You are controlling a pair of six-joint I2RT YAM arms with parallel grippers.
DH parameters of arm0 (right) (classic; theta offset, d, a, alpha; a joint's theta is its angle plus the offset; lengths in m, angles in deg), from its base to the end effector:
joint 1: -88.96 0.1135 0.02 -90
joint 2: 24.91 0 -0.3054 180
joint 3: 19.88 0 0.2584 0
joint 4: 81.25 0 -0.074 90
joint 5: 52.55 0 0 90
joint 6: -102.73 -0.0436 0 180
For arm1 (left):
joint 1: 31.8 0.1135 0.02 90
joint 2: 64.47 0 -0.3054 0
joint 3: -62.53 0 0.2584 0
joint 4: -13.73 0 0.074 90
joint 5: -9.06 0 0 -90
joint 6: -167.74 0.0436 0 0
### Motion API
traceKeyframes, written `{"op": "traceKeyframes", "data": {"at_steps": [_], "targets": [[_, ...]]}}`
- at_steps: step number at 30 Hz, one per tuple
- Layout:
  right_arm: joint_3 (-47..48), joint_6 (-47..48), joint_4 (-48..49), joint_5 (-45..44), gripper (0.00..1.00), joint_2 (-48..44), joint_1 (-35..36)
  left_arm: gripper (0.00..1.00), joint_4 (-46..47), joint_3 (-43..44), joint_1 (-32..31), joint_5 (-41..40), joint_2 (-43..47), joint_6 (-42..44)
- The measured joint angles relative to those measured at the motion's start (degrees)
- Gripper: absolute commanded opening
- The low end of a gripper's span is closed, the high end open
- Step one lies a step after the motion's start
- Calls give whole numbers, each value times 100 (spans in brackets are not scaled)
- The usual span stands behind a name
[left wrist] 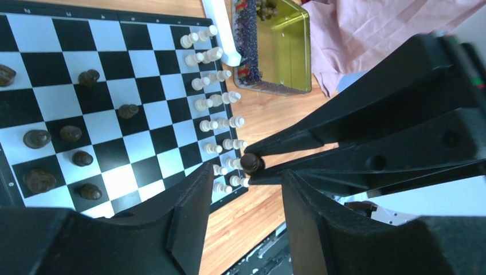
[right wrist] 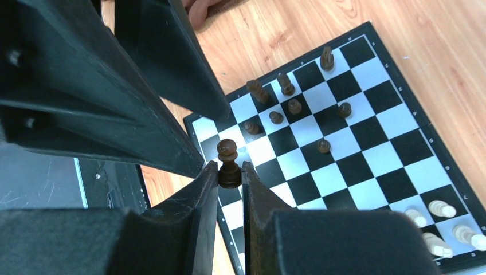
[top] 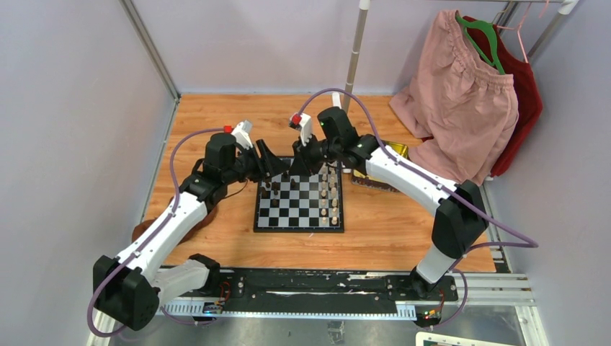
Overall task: Set up the chess pieces on the board
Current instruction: Pick up the chess piece from the storage box.
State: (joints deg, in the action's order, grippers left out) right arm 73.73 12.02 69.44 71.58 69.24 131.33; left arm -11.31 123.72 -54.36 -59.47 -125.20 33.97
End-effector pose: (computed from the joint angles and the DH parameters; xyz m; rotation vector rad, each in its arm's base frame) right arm 0.2761 0.2849 0.3609 -1.1168 1.8652 1.0662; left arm 0.2093 -0.1042 0.3343 -0.1372 2.1438 -1.0876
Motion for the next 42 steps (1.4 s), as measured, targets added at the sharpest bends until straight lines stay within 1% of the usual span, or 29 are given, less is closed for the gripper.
{"op": "traceKeyframes", "data": {"at_steps": [7, 9, 17, 21, 25, 32, 42], "targets": [[210, -57, 129, 15, 0, 118, 0, 50, 15, -92, 0, 92, 0, -39], [254, -83, 140, 42, 0, 175, 0, 48, 55, -94, 0, 94, 0, -44], [260, -129, 177, 46, 0, 225, 0, 44, 212, -94, 0, 142, -66, -105], [258, -133, 197, 37, 0, 227, 0, 44, 251, -94, 0, 149, -74, -125], [258, -140, 205, 35, 0, 225, 0, 45, 254, -96, 13, 144, -72, -144], [251, -144, 289, 46, 0, 225, 2, 51, 247, -96, 72, 136, 2, -164], [181, -175, 315, 125, 0, 225, 50, 53, 254, -208, 79, 76, 439, -256]]}}
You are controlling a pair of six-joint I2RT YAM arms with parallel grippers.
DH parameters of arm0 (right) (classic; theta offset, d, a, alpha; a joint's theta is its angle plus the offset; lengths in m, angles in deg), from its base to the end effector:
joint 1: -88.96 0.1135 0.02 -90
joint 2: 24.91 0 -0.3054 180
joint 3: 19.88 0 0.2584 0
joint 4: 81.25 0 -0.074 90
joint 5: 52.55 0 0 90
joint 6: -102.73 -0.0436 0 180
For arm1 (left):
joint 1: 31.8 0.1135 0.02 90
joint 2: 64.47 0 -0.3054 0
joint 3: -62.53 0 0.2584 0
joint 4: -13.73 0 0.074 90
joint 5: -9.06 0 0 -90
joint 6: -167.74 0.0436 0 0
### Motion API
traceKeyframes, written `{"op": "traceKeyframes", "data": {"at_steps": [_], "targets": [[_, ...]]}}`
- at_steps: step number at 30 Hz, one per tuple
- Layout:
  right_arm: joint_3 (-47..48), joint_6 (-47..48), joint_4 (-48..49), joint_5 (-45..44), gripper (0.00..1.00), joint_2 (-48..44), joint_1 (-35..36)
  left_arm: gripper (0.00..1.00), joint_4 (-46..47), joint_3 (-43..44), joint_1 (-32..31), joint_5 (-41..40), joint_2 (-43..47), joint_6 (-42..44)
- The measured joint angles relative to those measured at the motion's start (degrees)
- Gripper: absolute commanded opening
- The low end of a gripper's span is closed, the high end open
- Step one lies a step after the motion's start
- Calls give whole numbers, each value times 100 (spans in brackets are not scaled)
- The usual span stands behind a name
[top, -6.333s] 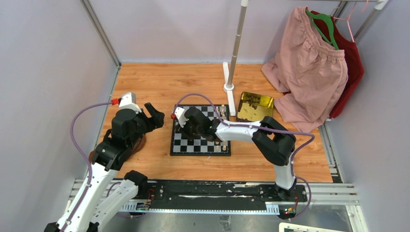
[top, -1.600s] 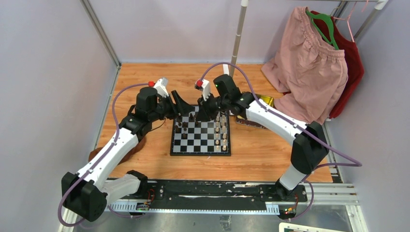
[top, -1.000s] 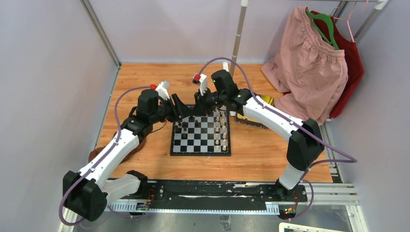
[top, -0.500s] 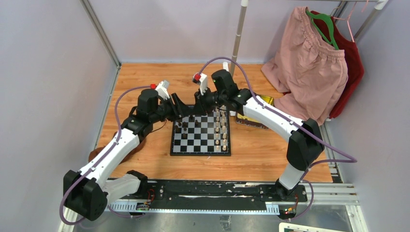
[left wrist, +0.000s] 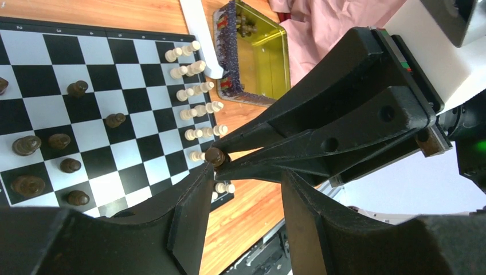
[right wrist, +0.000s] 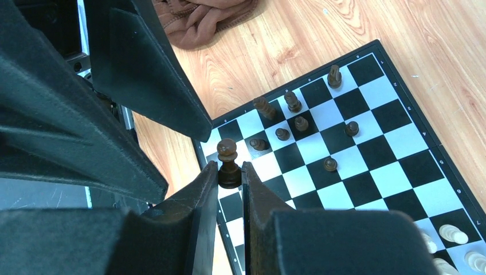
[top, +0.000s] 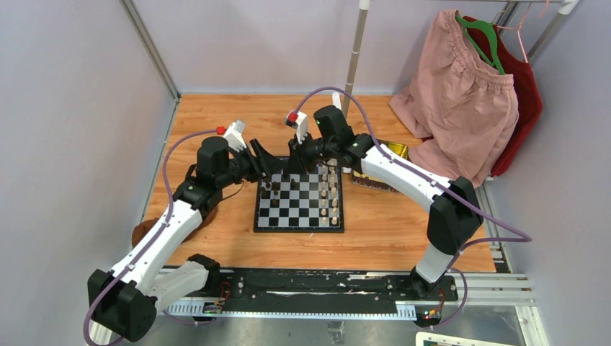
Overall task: Set up the chess pieces on the board
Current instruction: Pick up the chess piece from the storage box.
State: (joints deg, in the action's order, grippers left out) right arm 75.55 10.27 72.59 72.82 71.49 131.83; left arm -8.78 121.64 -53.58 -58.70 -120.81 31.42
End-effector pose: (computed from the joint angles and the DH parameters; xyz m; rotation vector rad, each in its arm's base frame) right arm 0.2832 0.2974 0.3627 -1.1078 1.8268 1.1109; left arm 0.1949 -0.0956 0.3416 -0.1586 2.0631 -1.1413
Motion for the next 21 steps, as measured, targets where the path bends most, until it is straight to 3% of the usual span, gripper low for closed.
{"op": "traceKeyframes", "data": {"at_steps": [21], "targets": [[-175, -129, 232, 162, 0, -120, 15, 50, 42, -96, 48, -343, 48, -247]]}}
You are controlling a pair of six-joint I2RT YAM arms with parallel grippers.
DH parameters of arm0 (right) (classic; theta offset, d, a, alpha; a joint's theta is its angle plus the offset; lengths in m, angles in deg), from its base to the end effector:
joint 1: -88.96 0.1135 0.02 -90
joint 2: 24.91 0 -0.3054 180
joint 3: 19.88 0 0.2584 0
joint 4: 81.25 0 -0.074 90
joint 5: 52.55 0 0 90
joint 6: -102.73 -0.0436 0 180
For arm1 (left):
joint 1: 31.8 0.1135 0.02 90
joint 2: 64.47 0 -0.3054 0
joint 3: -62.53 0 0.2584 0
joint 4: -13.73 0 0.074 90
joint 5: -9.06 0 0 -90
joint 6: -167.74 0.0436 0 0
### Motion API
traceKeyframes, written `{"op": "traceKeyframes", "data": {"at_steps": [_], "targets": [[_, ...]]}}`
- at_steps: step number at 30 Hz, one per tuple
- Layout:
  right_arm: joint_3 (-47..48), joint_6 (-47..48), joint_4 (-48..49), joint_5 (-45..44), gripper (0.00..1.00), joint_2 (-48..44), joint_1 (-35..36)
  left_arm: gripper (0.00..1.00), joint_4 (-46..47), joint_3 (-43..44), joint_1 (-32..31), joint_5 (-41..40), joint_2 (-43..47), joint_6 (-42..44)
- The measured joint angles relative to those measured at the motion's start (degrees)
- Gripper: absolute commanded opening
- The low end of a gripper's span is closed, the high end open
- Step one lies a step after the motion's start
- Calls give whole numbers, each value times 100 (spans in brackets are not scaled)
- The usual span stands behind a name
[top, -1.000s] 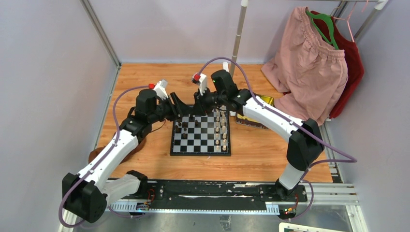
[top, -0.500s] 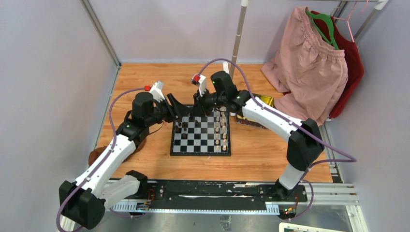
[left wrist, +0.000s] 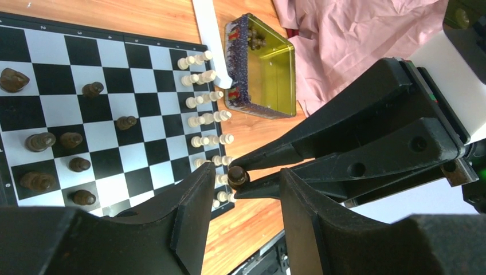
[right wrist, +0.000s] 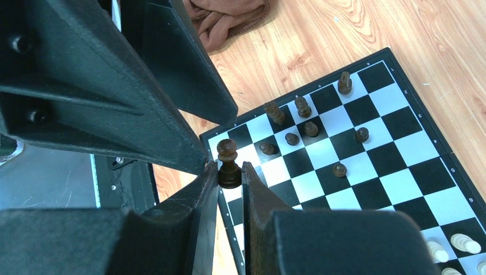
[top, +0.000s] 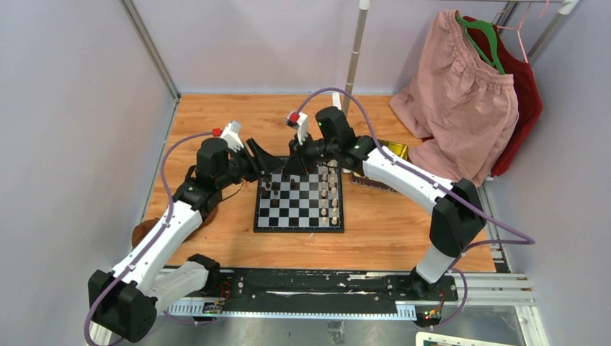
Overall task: Set up the chess pieces on the board
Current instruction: Pick up the chess piece from the storage box.
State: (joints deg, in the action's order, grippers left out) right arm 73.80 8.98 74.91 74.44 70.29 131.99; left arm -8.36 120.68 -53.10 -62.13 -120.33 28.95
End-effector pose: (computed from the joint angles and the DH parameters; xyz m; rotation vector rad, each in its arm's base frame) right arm 0.2777 0.2951 0.3642 -1.1067 1.7998 1.1538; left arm 0.1954 -0.0913 0.3375 -0.2557 2.0517 -1.1073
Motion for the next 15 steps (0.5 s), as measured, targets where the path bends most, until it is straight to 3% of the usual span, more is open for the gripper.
{"op": "traceKeyframes", "data": {"at_steps": [15], "targets": [[0, -90, 66, 81, 0, -22, 50, 44, 262, -50, 13, 92, -175, -142]]}}
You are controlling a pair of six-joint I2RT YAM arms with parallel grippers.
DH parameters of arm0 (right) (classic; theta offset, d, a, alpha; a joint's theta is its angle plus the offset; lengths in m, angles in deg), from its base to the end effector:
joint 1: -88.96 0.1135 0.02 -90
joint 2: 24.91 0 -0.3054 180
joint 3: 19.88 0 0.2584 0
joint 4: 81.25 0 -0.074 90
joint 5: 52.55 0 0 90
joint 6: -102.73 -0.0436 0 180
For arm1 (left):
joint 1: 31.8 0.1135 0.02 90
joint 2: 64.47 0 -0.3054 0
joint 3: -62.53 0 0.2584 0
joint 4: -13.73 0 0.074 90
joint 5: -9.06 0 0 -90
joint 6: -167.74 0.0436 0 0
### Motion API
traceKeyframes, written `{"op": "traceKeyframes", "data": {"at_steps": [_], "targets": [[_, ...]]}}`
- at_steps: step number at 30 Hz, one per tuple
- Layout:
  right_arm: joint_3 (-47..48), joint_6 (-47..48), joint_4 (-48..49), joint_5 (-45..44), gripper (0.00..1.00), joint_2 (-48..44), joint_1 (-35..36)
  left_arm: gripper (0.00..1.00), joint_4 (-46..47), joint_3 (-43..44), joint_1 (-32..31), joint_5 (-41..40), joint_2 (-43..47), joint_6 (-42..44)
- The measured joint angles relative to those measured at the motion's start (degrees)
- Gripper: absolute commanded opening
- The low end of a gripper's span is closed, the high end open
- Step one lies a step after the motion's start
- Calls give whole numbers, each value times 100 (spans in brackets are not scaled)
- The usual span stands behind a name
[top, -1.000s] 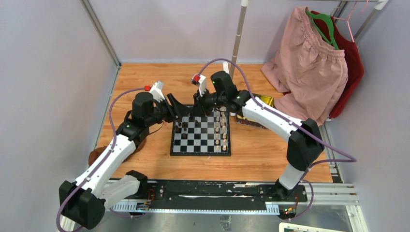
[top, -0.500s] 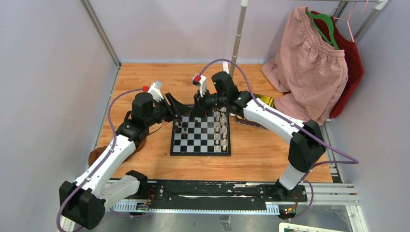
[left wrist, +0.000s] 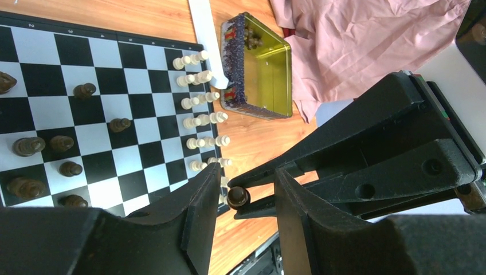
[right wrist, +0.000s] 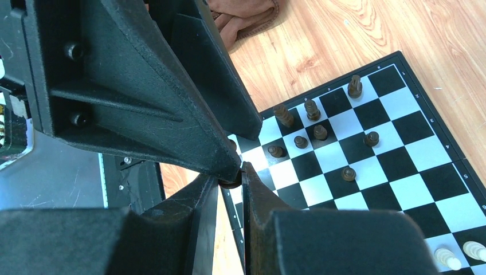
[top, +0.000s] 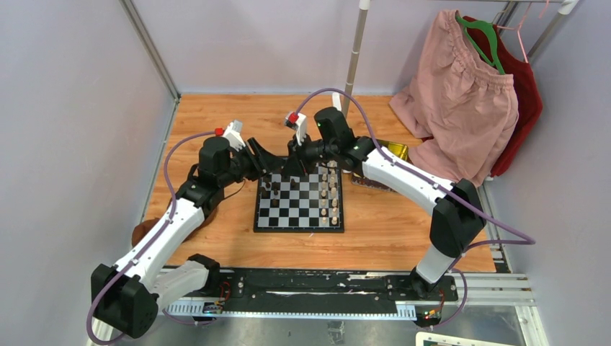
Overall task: Set up the chess pieces on the board
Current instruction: Pick up the chess piece from the storage box.
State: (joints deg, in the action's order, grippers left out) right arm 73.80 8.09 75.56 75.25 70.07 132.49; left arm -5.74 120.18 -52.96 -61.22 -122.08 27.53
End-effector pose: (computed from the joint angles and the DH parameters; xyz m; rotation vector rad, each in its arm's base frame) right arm 0.2742 0.2973 0.3669 -1.1109 1.7870 1.1818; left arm 0.2029 -0.0943 0.3333 -0.2705 2.0507 -1.1373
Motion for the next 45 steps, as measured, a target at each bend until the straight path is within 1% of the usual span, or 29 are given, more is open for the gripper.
{"op": "traceKeyframes", "data": {"at_steps": [9, 18, 24, 29, 42, 45], "targets": [[0, -33, 74, 4, 0, 0, 22, 40, 68, -26, 4, 61, 0, -17], [-42, -92, 133, -9, 0, 0, 26, 40, 247, -216, 11, 50, 57, -109], [-184, -216, 378, -74, 0, 0, 37, 39, 299, -302, 24, -4, 90, -146], [-297, -385, 623, -105, 0, 0, 37, 34, 356, -385, 39, -63, 140, -212], [-402, -658, 1008, -299, 0, -20, 37, 32, 581, -461, 52, -188, 188, -254], [-404, -688, 1032, -354, 0, -33, 46, 29, 599, -474, 57, -214, 199, -254]]}}
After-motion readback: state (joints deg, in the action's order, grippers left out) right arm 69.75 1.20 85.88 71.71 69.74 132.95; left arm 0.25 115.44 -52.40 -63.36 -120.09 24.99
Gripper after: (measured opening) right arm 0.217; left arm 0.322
